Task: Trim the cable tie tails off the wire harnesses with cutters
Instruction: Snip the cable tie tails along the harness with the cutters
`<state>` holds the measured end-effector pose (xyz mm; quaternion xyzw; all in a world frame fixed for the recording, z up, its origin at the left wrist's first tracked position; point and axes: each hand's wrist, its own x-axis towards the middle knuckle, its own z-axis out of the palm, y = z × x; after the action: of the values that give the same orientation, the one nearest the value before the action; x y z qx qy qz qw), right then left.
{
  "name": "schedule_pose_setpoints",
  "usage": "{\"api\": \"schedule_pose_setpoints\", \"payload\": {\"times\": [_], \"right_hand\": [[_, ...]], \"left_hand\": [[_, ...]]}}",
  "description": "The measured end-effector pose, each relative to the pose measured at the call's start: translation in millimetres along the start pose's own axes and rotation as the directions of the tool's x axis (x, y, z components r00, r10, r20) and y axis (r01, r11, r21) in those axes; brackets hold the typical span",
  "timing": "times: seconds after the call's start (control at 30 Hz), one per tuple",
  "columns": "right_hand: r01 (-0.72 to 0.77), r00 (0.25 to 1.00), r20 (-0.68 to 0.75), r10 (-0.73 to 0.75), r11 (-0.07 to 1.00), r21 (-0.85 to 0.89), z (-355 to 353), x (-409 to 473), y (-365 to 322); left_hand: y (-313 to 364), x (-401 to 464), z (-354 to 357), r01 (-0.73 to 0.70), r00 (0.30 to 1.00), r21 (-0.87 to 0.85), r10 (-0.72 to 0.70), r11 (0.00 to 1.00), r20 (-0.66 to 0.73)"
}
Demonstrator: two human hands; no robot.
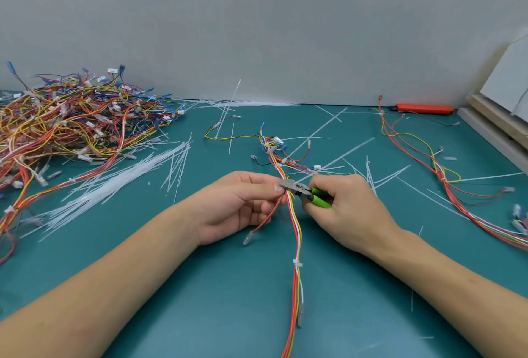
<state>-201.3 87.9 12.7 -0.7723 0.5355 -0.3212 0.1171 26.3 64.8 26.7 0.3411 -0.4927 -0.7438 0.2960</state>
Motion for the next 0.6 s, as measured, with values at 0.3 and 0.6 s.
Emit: {"api": "schedule_pose_setpoints", "payload": {"times": [0.3,0.6], "right_hand": [[0.076,0.997,-0.037,-0.075,0.996,0.05,0.1,0.5,-2.9],[0.076,0.997,-0.017,-0.076,0.997,0.033,0.7,2.4,-0.5]], "left_hand": [[1.6,-2.6,3.2,-0.003,1.0,0.002,0.003,1.0,0.006],[0.5,-1.1,1.3,-0.007,1.0,-0.011,0.007,1.0,0.022]]}}
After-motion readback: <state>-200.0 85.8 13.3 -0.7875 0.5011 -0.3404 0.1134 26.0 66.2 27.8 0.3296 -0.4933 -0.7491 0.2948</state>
